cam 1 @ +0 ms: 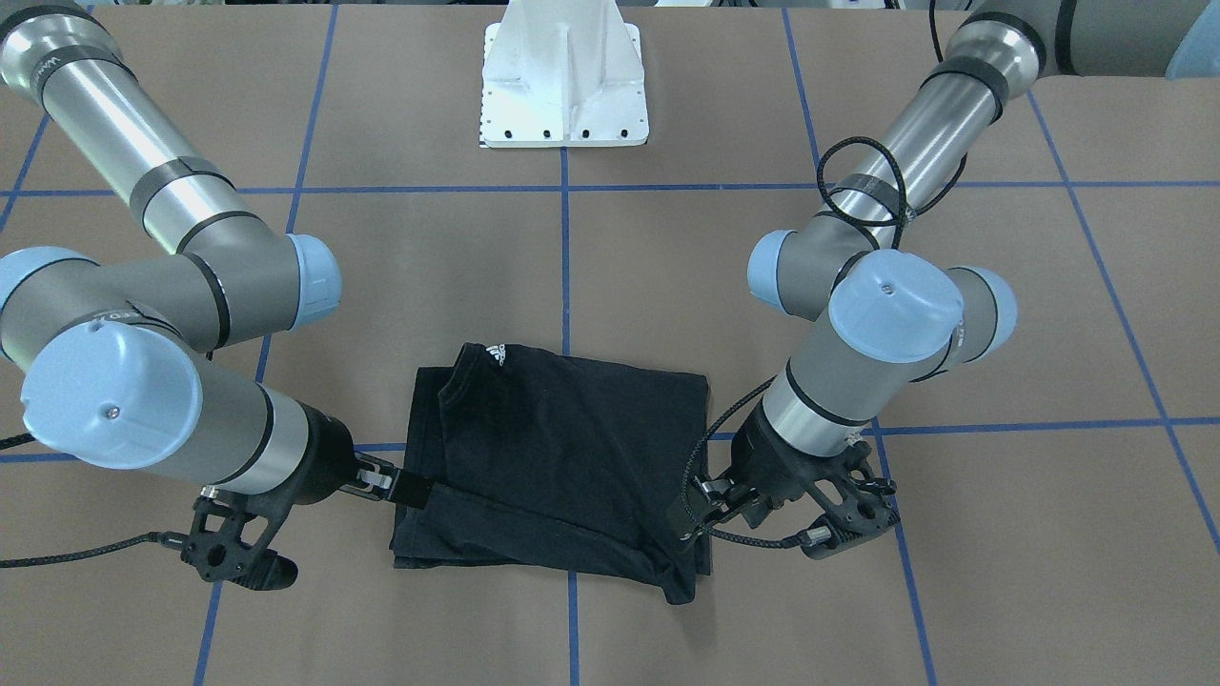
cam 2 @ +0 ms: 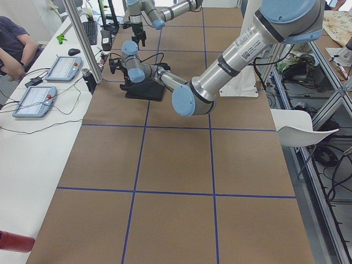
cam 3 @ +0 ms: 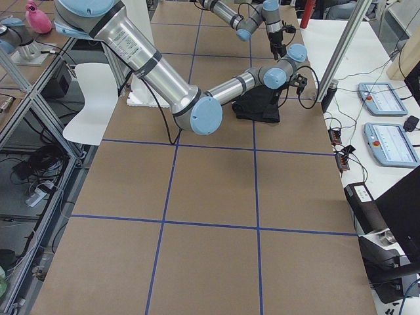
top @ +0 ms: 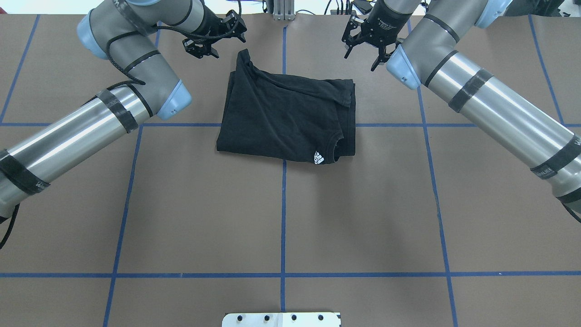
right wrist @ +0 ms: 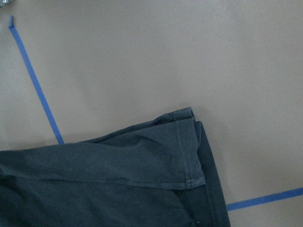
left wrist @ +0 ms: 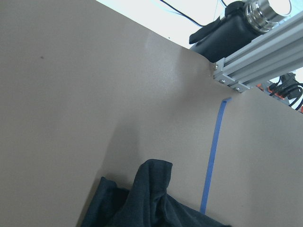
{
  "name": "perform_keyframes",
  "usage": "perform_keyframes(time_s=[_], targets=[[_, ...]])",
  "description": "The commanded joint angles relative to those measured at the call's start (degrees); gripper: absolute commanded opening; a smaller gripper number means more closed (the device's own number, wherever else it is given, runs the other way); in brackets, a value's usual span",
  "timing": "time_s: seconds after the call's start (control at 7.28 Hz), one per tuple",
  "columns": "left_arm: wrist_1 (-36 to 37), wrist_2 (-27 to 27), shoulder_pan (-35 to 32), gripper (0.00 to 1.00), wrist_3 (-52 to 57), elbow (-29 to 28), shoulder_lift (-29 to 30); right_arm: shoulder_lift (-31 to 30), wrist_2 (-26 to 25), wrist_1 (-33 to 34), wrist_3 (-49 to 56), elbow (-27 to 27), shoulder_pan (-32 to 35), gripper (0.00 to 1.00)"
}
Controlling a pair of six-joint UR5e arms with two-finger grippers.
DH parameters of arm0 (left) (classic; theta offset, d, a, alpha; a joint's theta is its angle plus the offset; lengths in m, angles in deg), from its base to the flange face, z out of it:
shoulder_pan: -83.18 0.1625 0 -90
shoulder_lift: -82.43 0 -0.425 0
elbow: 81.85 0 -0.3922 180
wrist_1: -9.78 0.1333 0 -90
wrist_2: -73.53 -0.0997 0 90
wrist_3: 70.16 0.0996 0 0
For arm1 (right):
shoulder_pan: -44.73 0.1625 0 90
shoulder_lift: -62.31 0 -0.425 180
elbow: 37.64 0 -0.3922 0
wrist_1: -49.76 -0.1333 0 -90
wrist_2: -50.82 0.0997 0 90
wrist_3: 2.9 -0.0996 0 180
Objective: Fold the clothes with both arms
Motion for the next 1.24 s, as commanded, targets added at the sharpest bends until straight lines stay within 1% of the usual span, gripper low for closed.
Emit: perform_keyframes(time_s=[0.0,0.14,0.41,0.55,0.69,0.82,0.96,1.1], targets=[[0.6,0.0,-0.1,1.0,0.0,1.1,-0.3,-0.1,-3.4,0.1,-0.4,-2.3,-4.0,0.99],[0.6,0.1,-0.1,1.0,0.1,4.6,-3.2,-0.1,-6.5,0.1,0.3,-3.2,-5.5,1.0],[0.8,0.5,-0.1,1.0,0.5,10.6,-7.8,-0.1,-6.2,0.4,2.1,-3.7,-3.6,0.99],[3.5,1.0,-0.1,1.0,0.9,17.6,-12.6,-0.9,-6.0,0.7,5.9,-5.5,-1.4,1.0],[8.4,1.5,-0.2,1.0,4.8,25.6,-18.0,-3.7,-5.8,0.9,9.4,-7.4,1.5,1.0],[13.6,1.3,-0.2,1.0,11.9,33.2,-23.7,-8.7,-5.8,0.9,13.8,-10.5,3.9,1.0],[14.7,1.3,-1.5,1.0,16.4,36.1,-27.9,-15.7,-5.8,0.9,21.1,-14.3,6.4,1.0],[14.7,1.3,-3.1,1.0,23.3,36.4,-30.6,-20.7,-5.6,1.0,30.1,-15.7,9.0,1.0]])
